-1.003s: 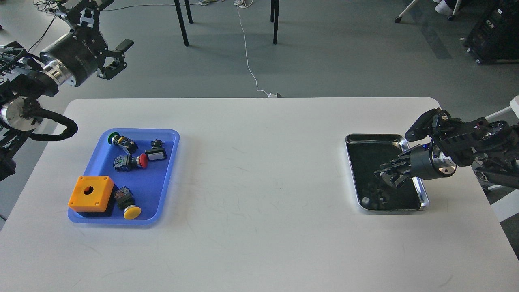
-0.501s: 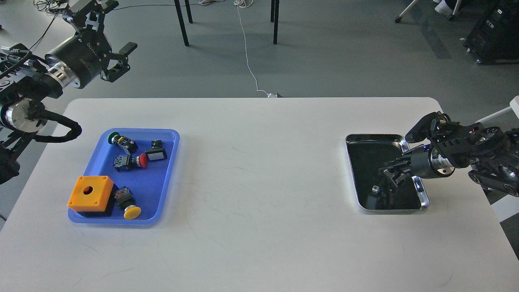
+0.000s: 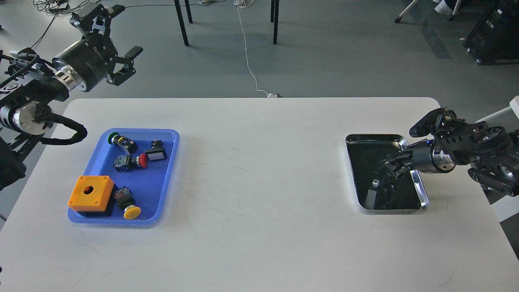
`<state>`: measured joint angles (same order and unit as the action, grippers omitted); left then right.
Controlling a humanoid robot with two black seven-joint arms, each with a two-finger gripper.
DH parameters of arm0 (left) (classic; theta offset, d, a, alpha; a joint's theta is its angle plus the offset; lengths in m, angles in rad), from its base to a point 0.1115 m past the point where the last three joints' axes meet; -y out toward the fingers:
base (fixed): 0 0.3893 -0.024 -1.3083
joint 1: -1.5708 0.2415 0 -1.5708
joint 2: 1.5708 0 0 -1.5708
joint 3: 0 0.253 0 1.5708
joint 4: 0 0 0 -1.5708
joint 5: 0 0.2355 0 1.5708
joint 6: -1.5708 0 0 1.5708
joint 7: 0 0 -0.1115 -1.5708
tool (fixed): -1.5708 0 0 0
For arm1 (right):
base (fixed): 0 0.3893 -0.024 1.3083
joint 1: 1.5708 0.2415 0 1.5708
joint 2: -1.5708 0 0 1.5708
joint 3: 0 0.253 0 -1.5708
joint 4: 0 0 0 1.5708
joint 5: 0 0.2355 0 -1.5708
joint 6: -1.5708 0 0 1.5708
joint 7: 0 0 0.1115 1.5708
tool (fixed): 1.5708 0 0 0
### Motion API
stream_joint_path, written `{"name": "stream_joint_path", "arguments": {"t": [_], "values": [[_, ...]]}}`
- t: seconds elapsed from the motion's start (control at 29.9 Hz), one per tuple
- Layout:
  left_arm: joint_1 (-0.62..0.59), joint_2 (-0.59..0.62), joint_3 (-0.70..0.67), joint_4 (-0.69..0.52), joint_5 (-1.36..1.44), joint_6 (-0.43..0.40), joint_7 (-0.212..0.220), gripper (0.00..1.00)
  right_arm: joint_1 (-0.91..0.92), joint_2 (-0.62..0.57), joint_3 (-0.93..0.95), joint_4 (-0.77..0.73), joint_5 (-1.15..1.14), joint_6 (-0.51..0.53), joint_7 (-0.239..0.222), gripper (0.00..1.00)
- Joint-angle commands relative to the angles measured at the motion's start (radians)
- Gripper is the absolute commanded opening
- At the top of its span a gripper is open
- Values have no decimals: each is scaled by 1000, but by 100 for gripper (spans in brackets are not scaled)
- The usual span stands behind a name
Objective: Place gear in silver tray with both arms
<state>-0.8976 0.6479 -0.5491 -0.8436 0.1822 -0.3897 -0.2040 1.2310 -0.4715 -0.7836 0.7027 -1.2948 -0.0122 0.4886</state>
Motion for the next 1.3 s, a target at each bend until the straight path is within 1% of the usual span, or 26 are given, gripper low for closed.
{"name": "stream_joint_path", "arguments": {"t": [0.0, 0.03, 0.07, 0.1, 0.13, 0.17, 0.2, 0.3, 0.5, 0.64, 0.7, 0.87, 0.97, 1.04, 1.2, 1.24, 1.27], "values": [[2, 9, 0, 0, -1, -1, 0, 98, -4, 13, 3, -2, -1, 2, 0, 61], [2, 10, 0, 0, 0, -1, 0, 98, -4, 13, 3, -2, -1, 2, 0, 68], [2, 12, 0, 0, -1, -1, -2, 98, -4, 14, 3, -2, -1, 2, 0, 80], [2, 13, 0, 0, 0, -1, 0, 98, 1, 14, 3, 0, -1, 2, 0, 86], [2, 13, 0, 0, -1, -1, -2, 98, 8, 14, 4, 1, -1, 0, 0, 88], [2, 15, 0, 0, -1, -1, -2, 98, 13, 13, 7, 1, 0, 0, 0, 92], [2, 15, -2, 0, -1, 0, -2, 98, 15, 10, 12, -3, 3, -2, 0, 98], [0, 16, -8, 0, -1, 0, -2, 98, 39, -7, 101, -23, 26, -2, 0, 98], [-1, 16, -12, 6, -3, 0, -2, 98, 33, -85, 452, -32, 218, 9, 0, 99], [-3, 15, -17, 6, -9, 0, -2, 98, 19, -78, 641, -32, 328, 3, 0, 99], [-6, 13, -25, 8, -16, 0, -3, 98, 4, -75, 707, -20, 379, 0, 0, 99], [0, -22, -116, 5, -24, -11, -3, 98, -30, -39, 889, -2, 515, -2, 0, 99], [0, -79, -143, 8, -24, -11, -3, 98, -54, 19, 1006, -15, 668, -2, 0, 99], [0, -103, -147, 11, -24, -9, -3, 98, -77, 46, 1069, -19, 812, -2, 0, 99], [0, -169, -192, 61, -55, -3, -2, 98, -94, 53, 1170, -19, 1188, 11, 0, 99], [2, -186, -205, 84, -69, -3, -2, 98, -94, 53, 1188, -20, 1263, 11, -11, 99], [2, -200, -216, 104, -84, -3, -2, 98, -94, 51, 1205, -20, 1328, 11, -33, 99]]}}
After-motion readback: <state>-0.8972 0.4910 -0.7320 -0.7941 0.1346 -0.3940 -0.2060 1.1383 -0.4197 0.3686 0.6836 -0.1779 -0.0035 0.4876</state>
